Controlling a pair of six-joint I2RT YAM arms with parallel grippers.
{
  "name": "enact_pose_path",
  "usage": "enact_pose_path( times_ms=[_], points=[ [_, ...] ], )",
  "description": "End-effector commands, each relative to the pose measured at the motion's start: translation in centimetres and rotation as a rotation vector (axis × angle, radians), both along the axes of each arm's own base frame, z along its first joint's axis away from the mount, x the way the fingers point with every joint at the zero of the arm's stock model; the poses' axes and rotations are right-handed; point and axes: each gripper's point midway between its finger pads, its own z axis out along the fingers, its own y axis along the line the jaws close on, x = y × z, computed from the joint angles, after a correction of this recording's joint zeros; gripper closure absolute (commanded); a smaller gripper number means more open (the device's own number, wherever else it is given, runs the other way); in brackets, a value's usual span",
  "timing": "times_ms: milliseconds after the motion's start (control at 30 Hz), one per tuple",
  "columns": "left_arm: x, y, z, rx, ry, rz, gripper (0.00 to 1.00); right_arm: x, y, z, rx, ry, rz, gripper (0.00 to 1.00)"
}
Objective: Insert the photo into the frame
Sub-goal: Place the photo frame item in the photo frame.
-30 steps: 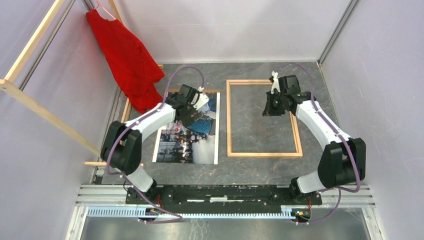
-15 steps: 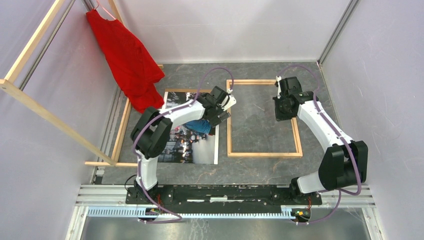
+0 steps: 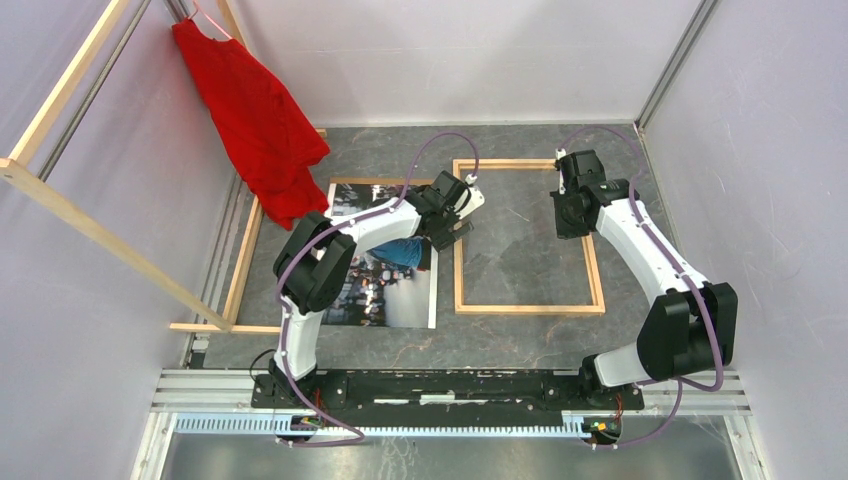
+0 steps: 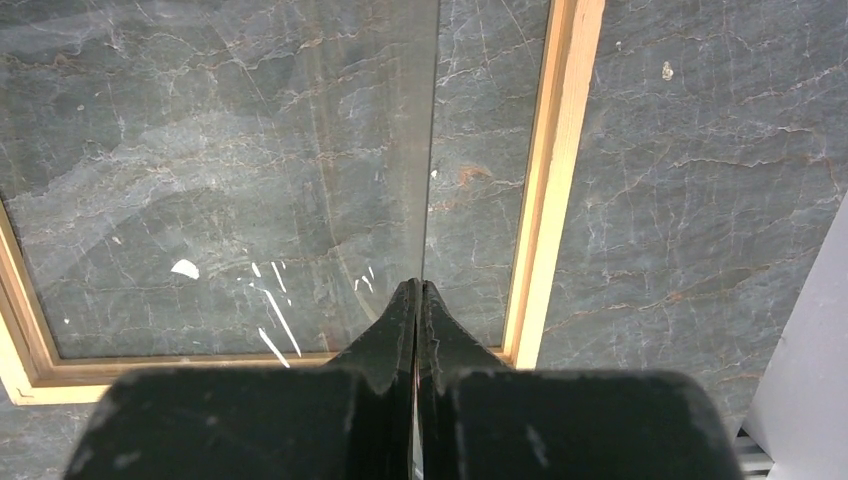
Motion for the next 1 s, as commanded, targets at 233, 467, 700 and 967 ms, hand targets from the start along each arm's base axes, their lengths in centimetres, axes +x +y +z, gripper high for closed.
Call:
enact_pose_path(
  times_ms=[233,467,700,967],
  points=[
    [-1.1,3.5,-3.9,0.161,-0.016,0.024,0.0,-0.5,2.0,-0.5,0.122,-0.047,0.022,1.0],
    [-1.5,4.8,-2.0,0.136,-0.024,0.036,0.0,-1.5,3.0,-1.7,0.189,-0.048,0.027,1.0],
    [-1.4,-0.8,2.5,-0.116,0.038,0.012,0.0,-2.1,4.1,-1.7,0.259,-0.06,0.034,1.0],
    [1.1,-0.1,4.0,-0.16,0.001,0.086,0.01,-1.0,5.4,2.2,0.338,-0.2,0.089,1.0]
  ],
)
